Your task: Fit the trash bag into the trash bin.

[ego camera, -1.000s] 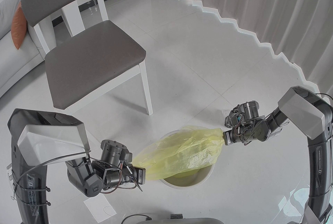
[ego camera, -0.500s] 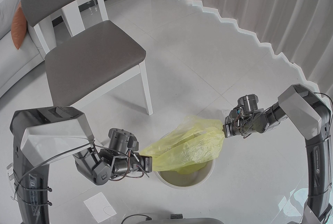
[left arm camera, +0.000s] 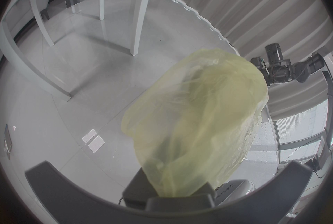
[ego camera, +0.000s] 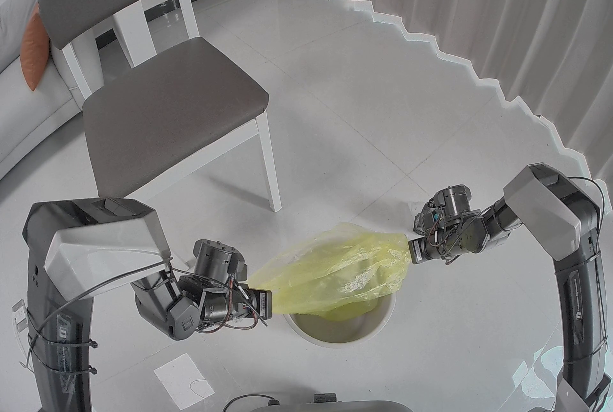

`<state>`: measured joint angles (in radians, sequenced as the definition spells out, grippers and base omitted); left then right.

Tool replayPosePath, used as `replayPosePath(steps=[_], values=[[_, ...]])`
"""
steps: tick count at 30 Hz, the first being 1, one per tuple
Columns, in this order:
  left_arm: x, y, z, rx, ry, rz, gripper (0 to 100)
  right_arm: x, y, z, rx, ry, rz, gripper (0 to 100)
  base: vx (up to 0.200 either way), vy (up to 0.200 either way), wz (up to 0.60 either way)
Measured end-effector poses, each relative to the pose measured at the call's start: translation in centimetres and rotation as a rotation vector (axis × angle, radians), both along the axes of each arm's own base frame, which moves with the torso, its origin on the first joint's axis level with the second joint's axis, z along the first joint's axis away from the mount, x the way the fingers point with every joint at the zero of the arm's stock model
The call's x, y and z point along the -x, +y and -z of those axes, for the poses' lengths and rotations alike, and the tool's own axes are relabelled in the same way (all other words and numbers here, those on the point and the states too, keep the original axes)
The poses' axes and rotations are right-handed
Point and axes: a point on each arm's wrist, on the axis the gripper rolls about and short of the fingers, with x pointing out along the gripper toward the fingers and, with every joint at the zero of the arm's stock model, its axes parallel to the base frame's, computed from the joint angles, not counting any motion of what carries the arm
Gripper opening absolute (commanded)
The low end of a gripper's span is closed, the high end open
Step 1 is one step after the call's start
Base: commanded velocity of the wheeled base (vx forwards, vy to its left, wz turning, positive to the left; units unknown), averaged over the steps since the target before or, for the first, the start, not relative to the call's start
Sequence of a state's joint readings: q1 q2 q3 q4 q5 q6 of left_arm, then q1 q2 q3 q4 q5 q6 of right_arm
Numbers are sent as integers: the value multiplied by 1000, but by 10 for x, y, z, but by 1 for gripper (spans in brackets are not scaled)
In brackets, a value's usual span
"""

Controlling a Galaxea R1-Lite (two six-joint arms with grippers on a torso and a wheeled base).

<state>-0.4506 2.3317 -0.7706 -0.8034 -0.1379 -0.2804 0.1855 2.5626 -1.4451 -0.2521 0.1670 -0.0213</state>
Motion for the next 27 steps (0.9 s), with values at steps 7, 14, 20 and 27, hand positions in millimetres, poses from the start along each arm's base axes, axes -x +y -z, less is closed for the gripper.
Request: replayPosePath(steps=[7,14,20,27], values=[[1,3,0,5,10,1,0,6,1,-1,2,13,-4,0,0,0,0],[-3,3,-1,12,0,-1,0,0,2,-5,-5,-10,-2,100,0,0,0],[-6,4,-2,16,-7,-7,0,-5,1,-7,-10,-9,9,100,0,0,0],[-7,3,-2,18,-10,-7,0,0,-11,-17,-10,-5,31,100,0,0,0]])
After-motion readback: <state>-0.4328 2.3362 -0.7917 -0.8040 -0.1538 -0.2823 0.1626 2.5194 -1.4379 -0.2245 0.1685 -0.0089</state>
